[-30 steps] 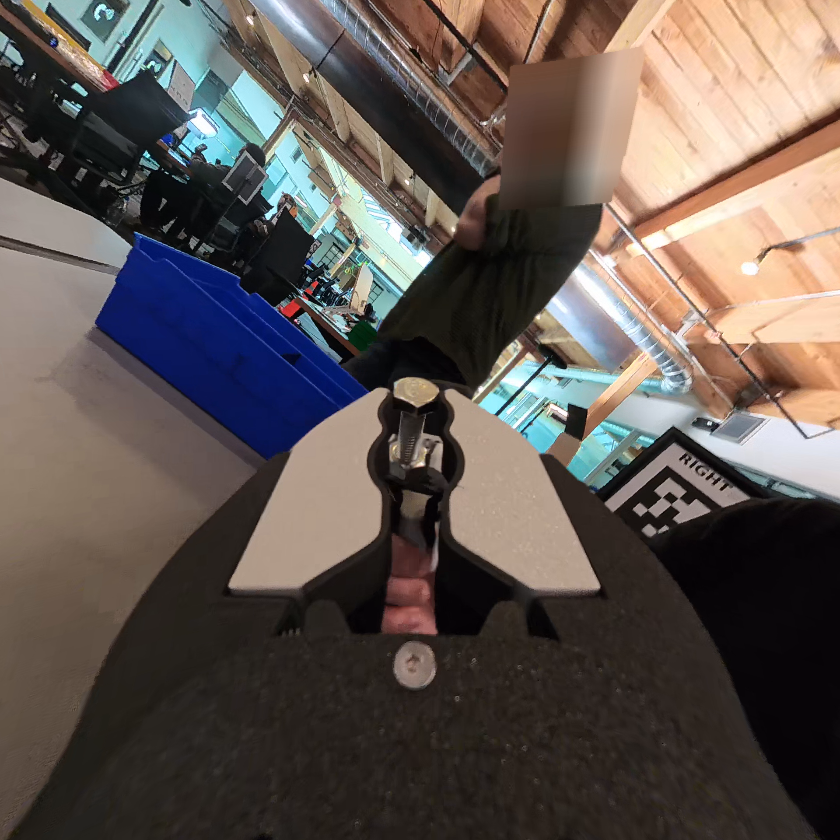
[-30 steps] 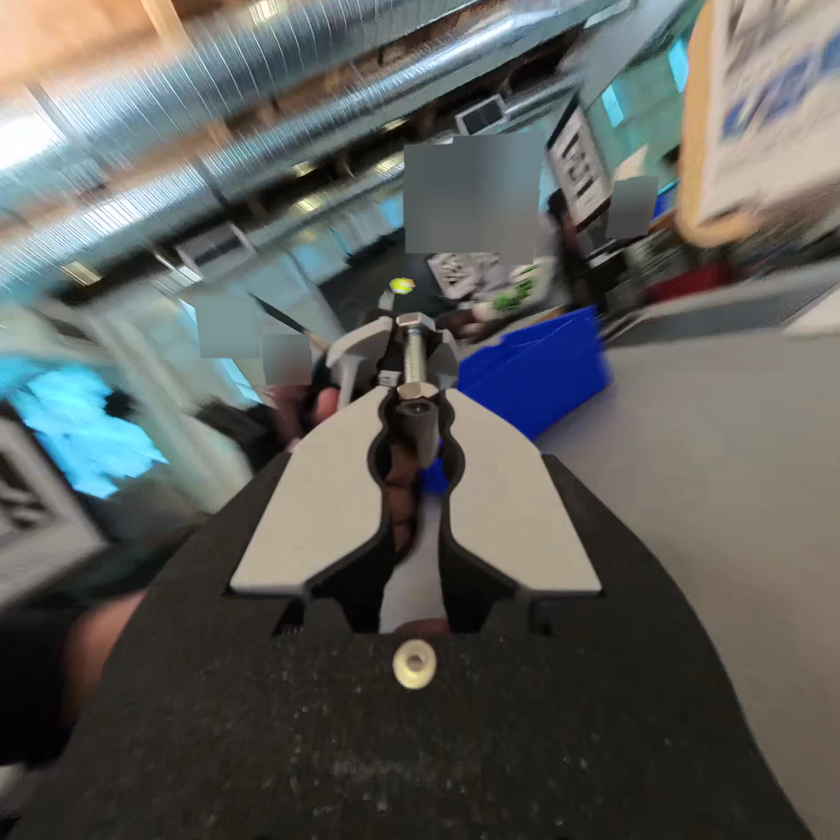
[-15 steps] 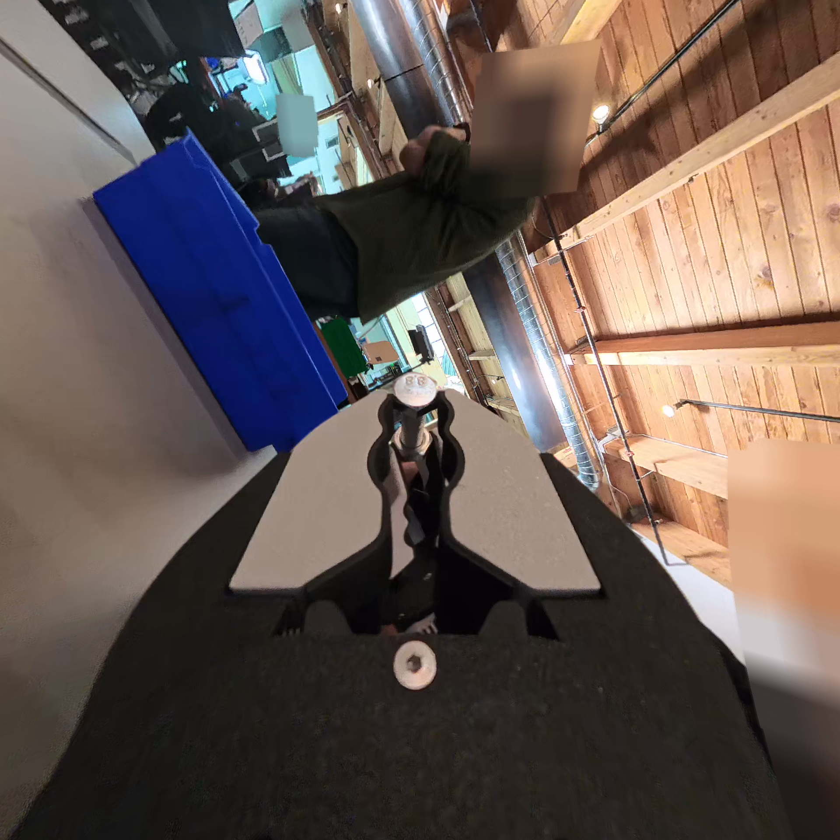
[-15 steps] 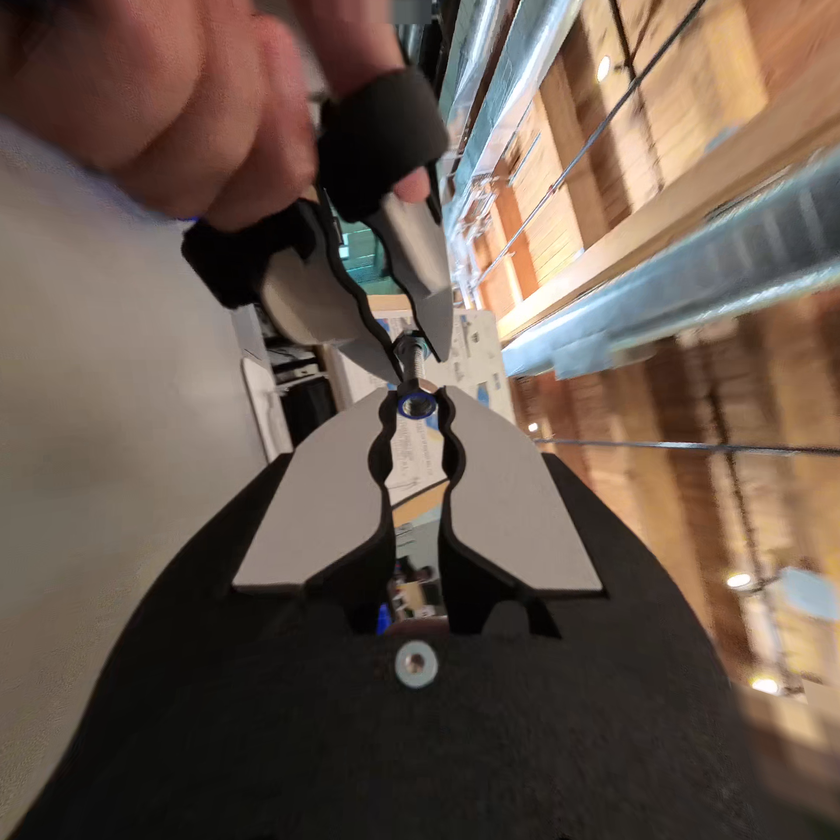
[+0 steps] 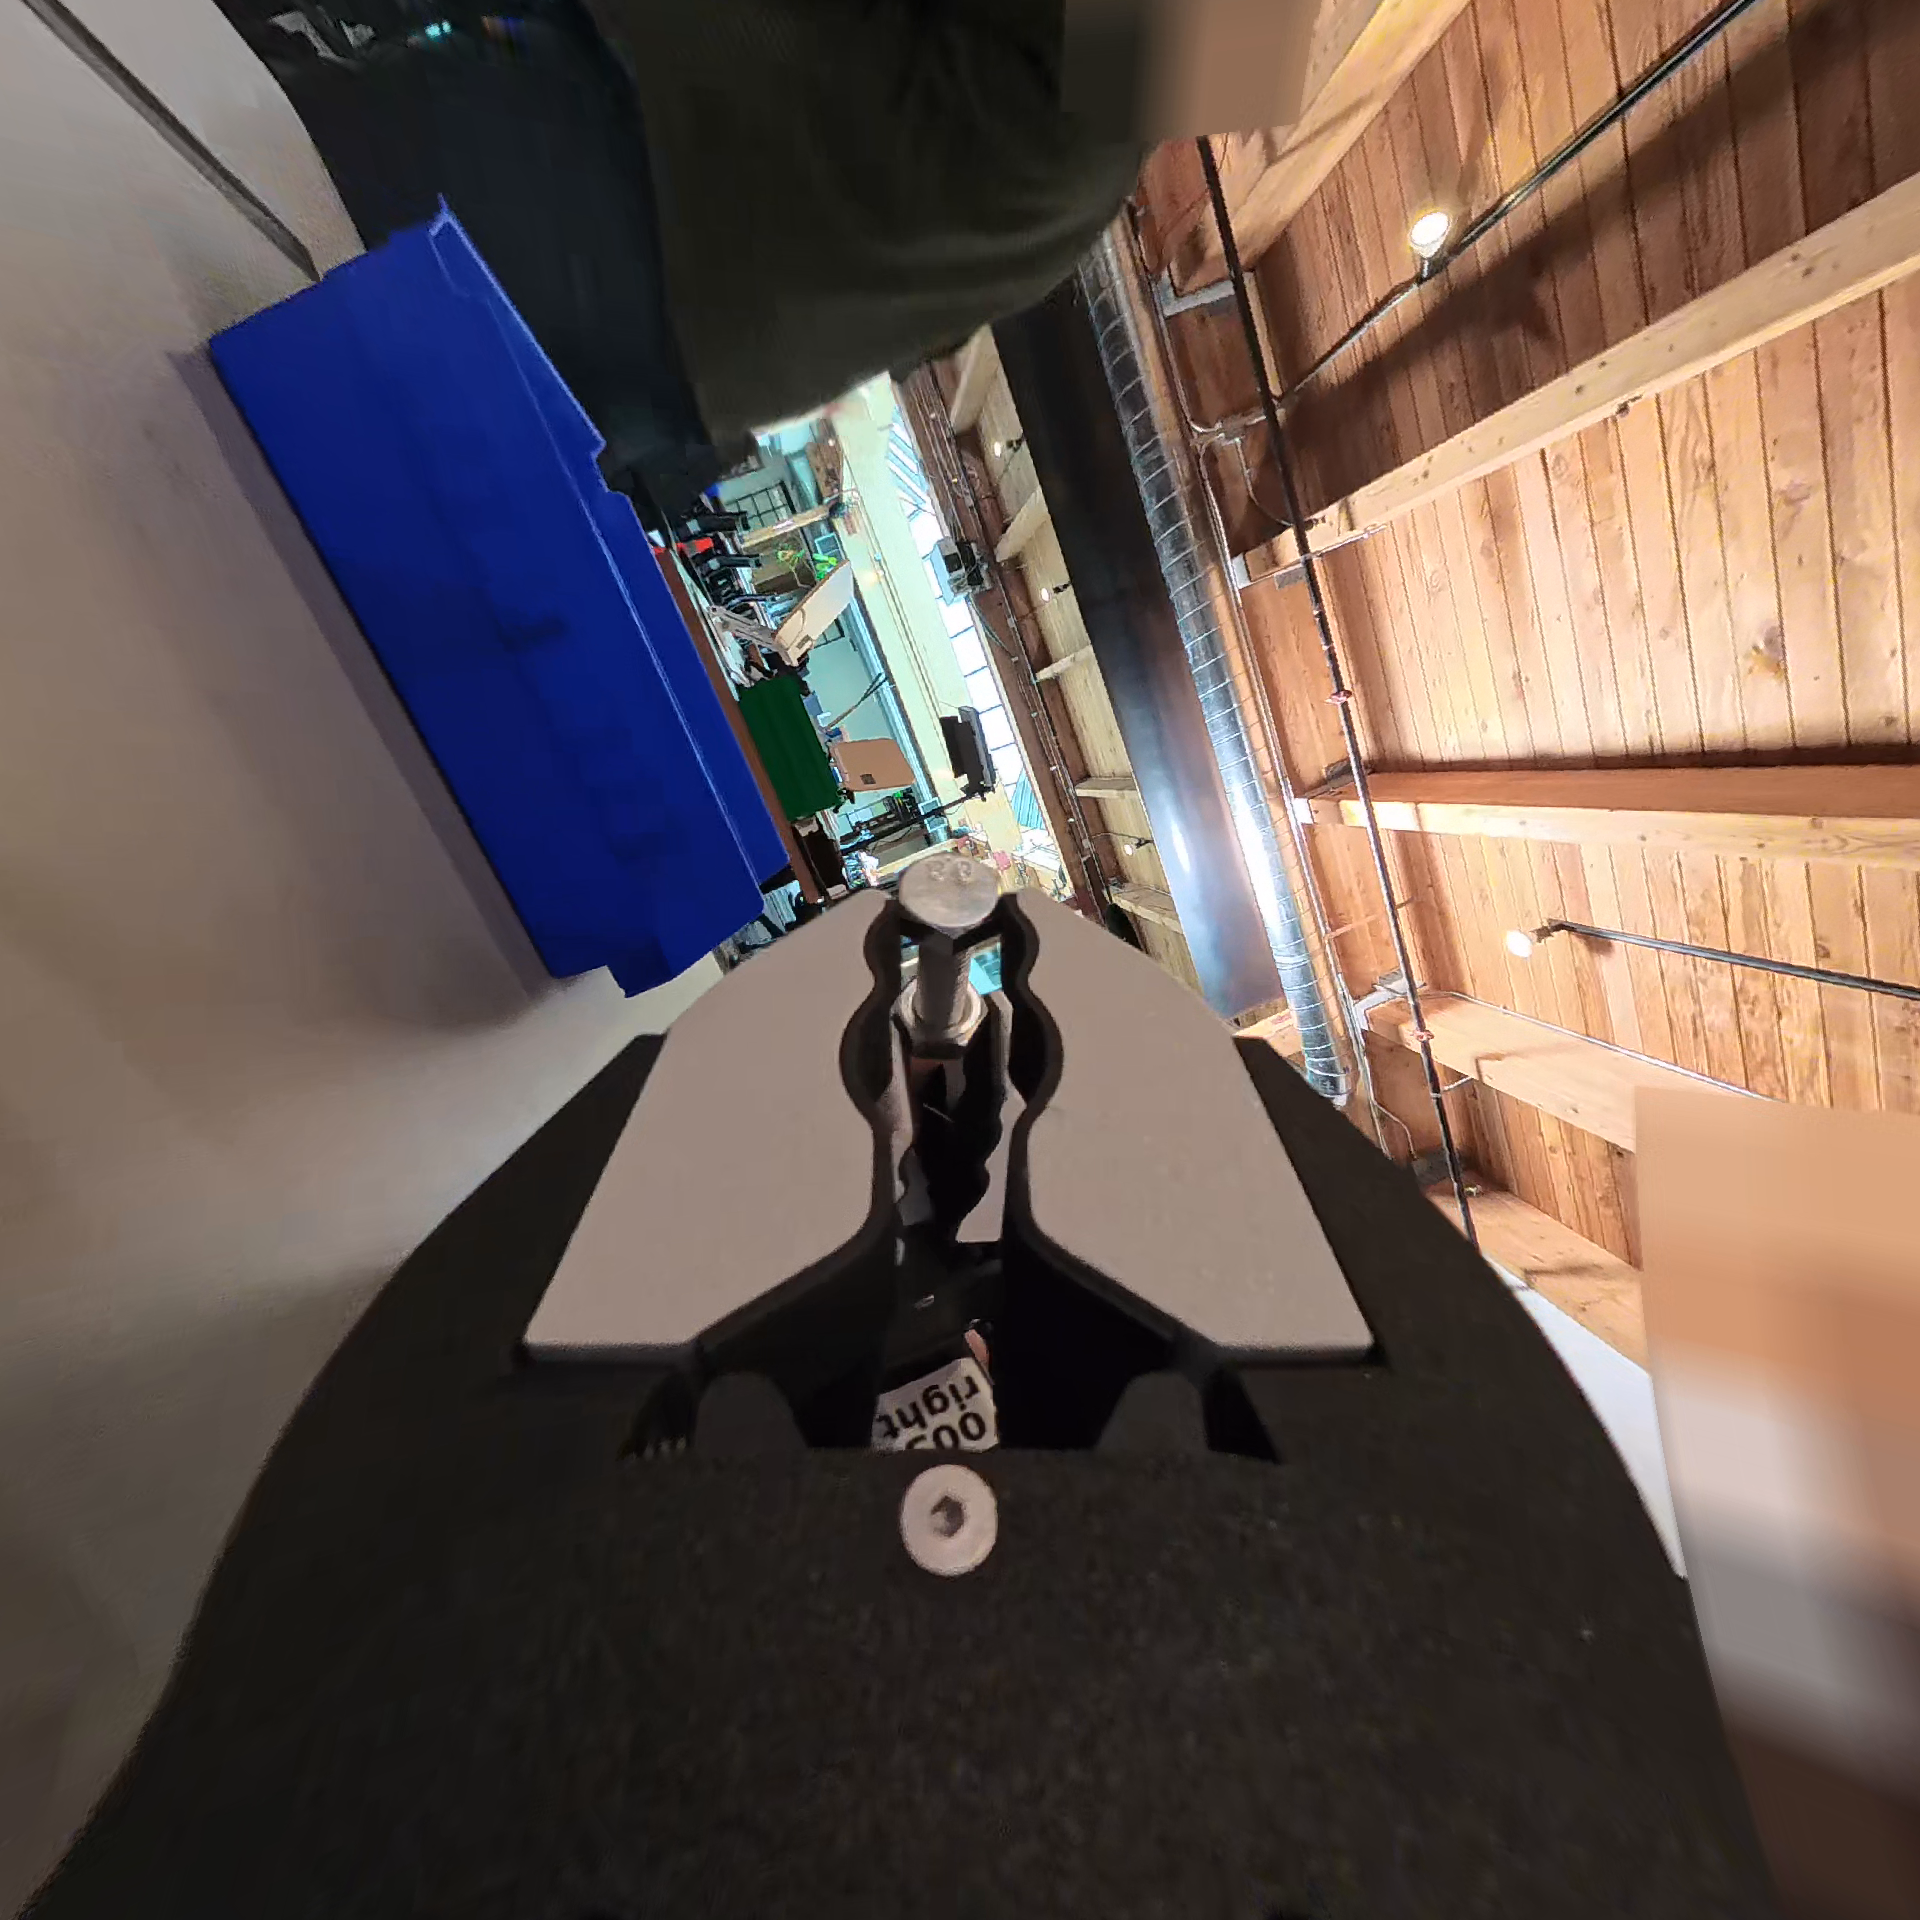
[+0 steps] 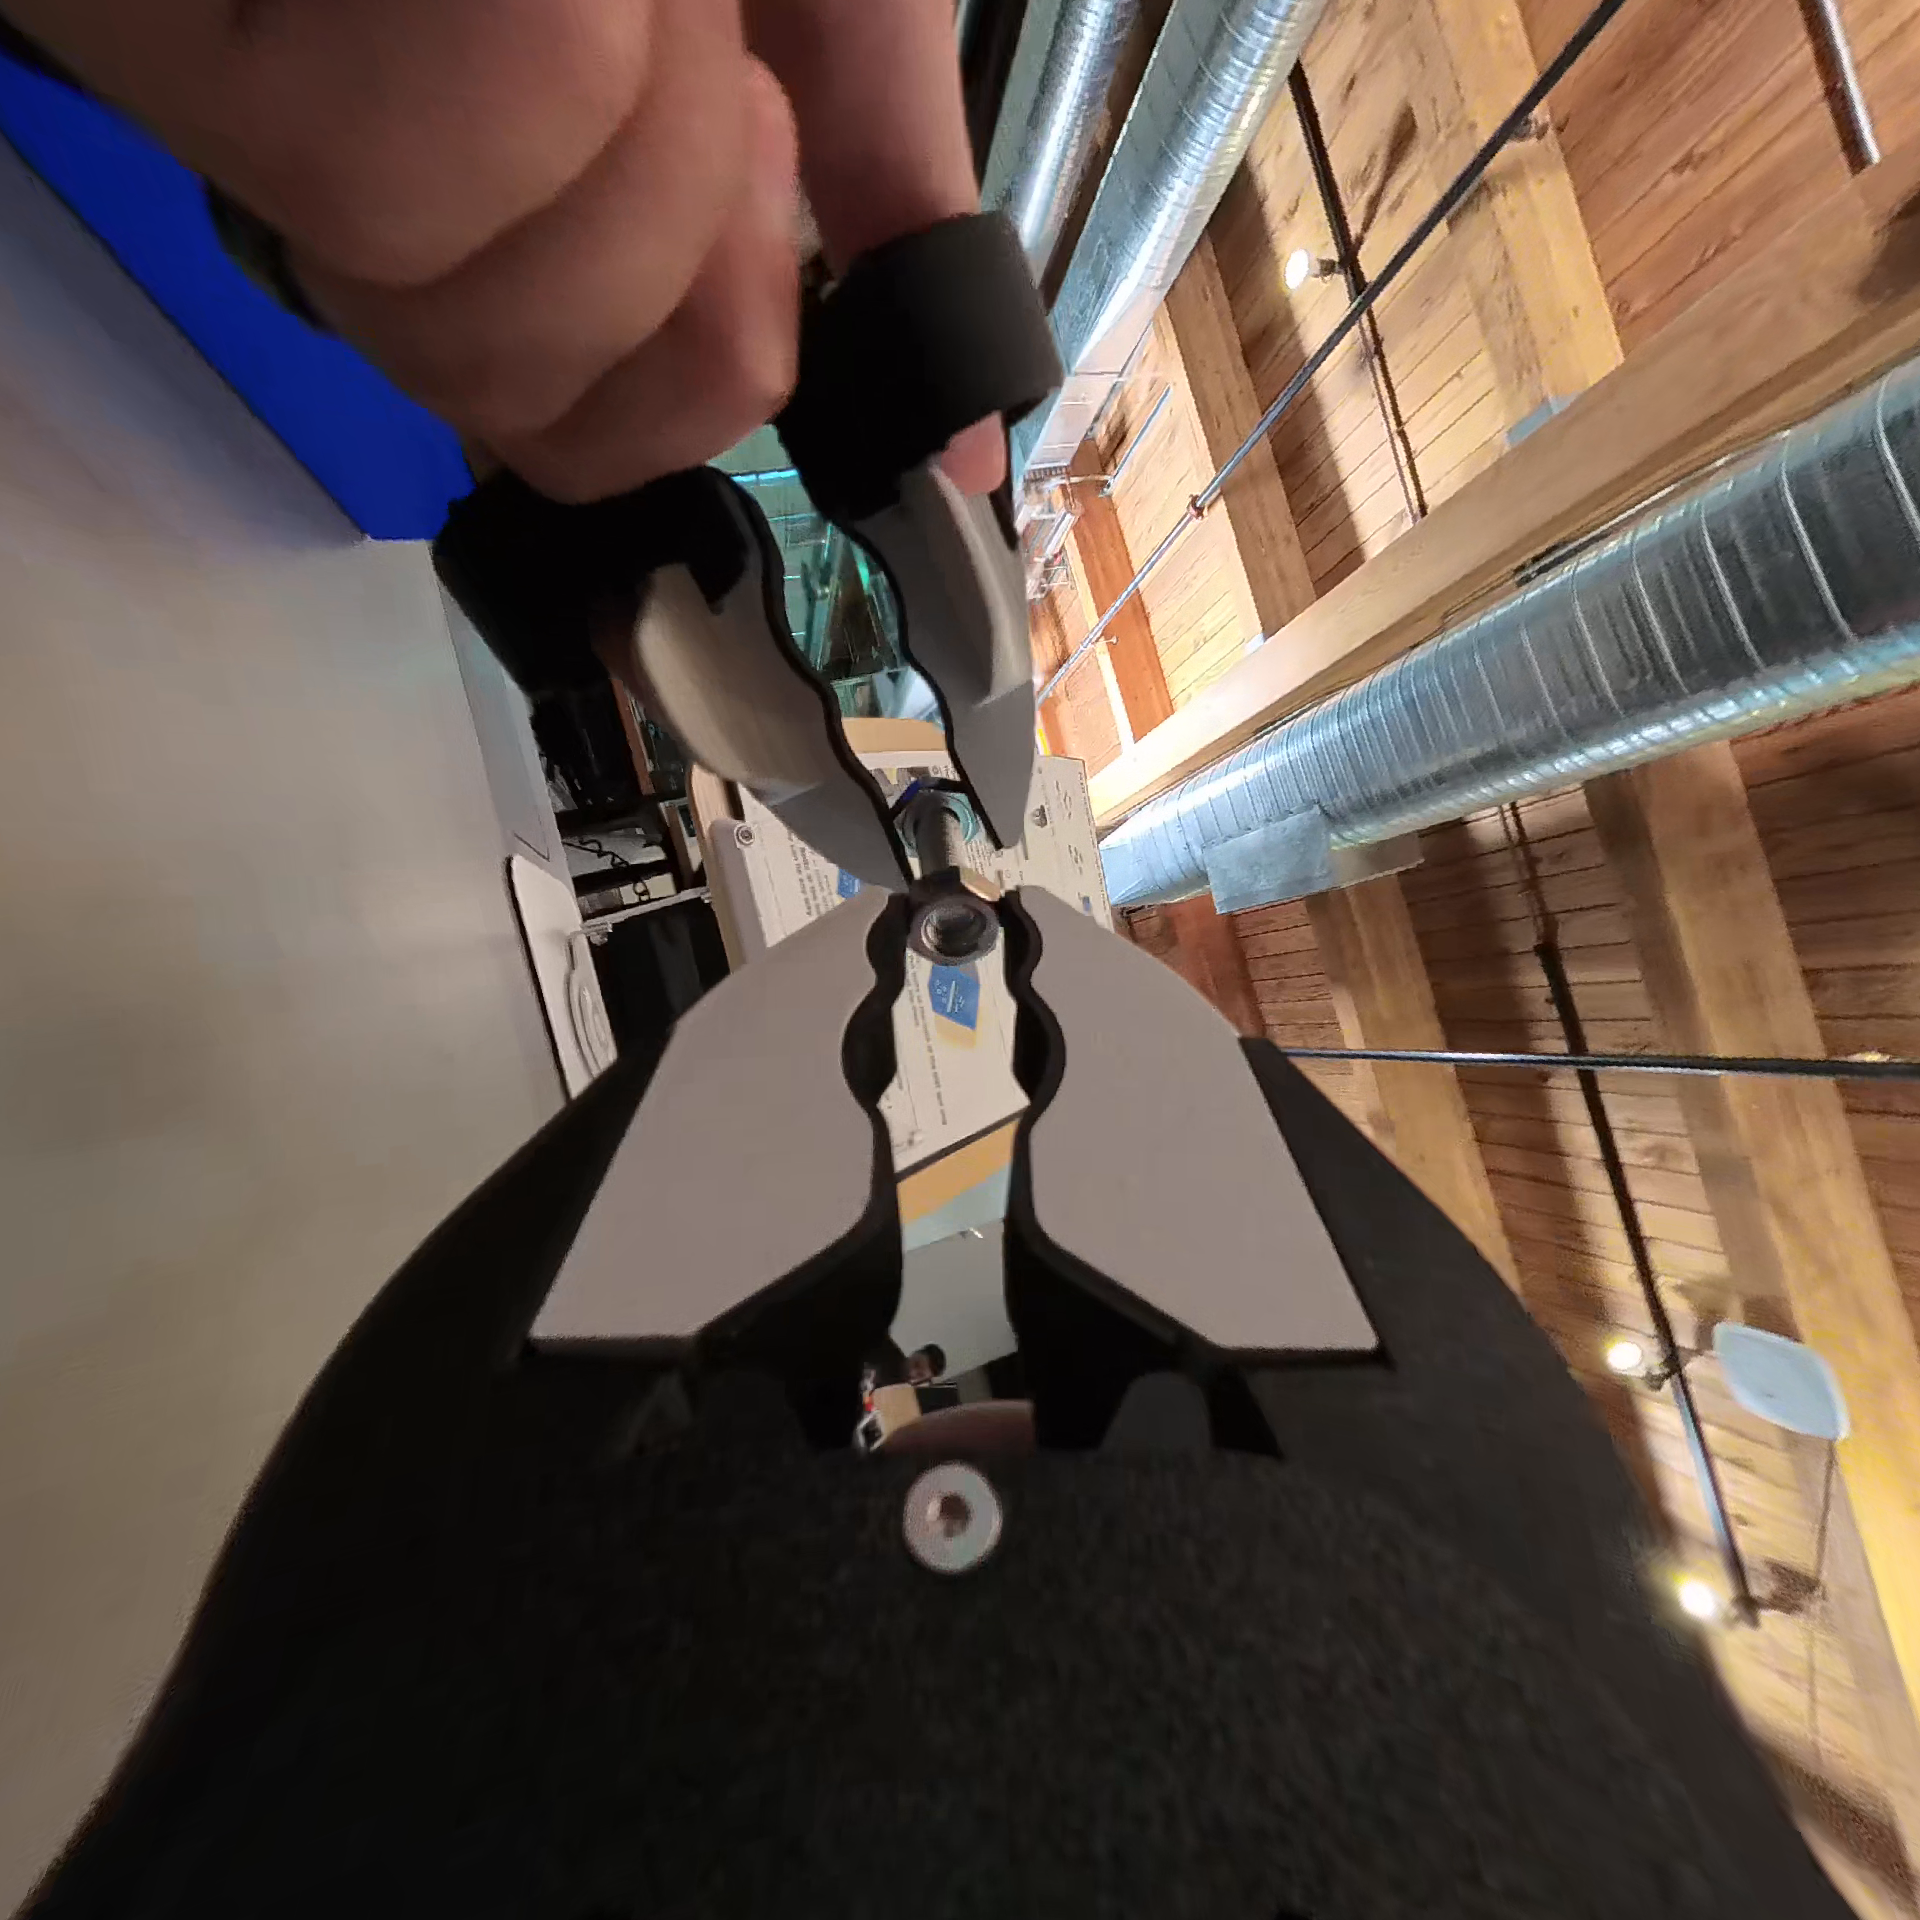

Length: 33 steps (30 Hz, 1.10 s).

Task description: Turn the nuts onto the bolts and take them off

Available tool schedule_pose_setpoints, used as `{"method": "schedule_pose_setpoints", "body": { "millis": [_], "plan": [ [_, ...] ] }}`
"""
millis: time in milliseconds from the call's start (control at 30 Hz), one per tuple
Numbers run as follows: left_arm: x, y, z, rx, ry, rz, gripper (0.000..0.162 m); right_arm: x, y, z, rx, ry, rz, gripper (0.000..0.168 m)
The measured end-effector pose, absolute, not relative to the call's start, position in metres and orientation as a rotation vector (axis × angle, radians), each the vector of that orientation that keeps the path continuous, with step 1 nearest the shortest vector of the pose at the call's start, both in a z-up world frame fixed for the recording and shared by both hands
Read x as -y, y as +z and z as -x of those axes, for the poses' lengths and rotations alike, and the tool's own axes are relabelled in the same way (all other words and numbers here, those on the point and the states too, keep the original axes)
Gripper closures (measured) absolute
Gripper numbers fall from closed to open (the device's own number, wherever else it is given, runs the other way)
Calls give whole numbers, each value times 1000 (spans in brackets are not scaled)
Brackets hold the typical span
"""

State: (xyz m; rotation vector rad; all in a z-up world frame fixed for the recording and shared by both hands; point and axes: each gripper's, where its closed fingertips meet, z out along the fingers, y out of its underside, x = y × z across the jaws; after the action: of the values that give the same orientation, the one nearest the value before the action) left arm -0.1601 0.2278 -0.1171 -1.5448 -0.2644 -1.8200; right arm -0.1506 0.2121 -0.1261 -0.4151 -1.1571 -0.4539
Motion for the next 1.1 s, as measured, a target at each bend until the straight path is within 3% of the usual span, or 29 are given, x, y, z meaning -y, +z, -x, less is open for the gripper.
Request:
{"method": "schedule_pose_setpoints", "body": {
  "millis": [133, 267, 400, 567, 600, 733, 933, 1100],
  "plan": [
    [-228, -119, 159, 251, -1805, 1556, 146, -211, -129, 151, 1129, -413, 425, 150],
    [-231, -120, 166, 275, -1815, 1523, 146, -210, -140, 156, 1204, -300, 511, 120],
    [-234, -118, 178, 262, -1784, 1487, 145, -207, -142, 155, 1188, -48, 667, 113],
    [-231, -105, 194, 114, -1689, 1410, 145, -194, -150, 171, 1051, 997, 1273, 111],
    [-230, -103, 195, 87, -1665, 1404, 145, -187, -153, 177, 999, 1283, 1408, 101],
    [-230, -106, 200, 16, -1544, 1414, 146, -184, -132, 180, 515, 2316, 1563, 90],
    [-231, -107, 200, 14, -1505, 1373, 146, -212, -136, 173, -37, 2661, 1449, 104],
    [-235, -118, 183, 30, -1480, 1415, 146, -212, -135, 177, -78, 2645, 1399, 109]
  ]
}}
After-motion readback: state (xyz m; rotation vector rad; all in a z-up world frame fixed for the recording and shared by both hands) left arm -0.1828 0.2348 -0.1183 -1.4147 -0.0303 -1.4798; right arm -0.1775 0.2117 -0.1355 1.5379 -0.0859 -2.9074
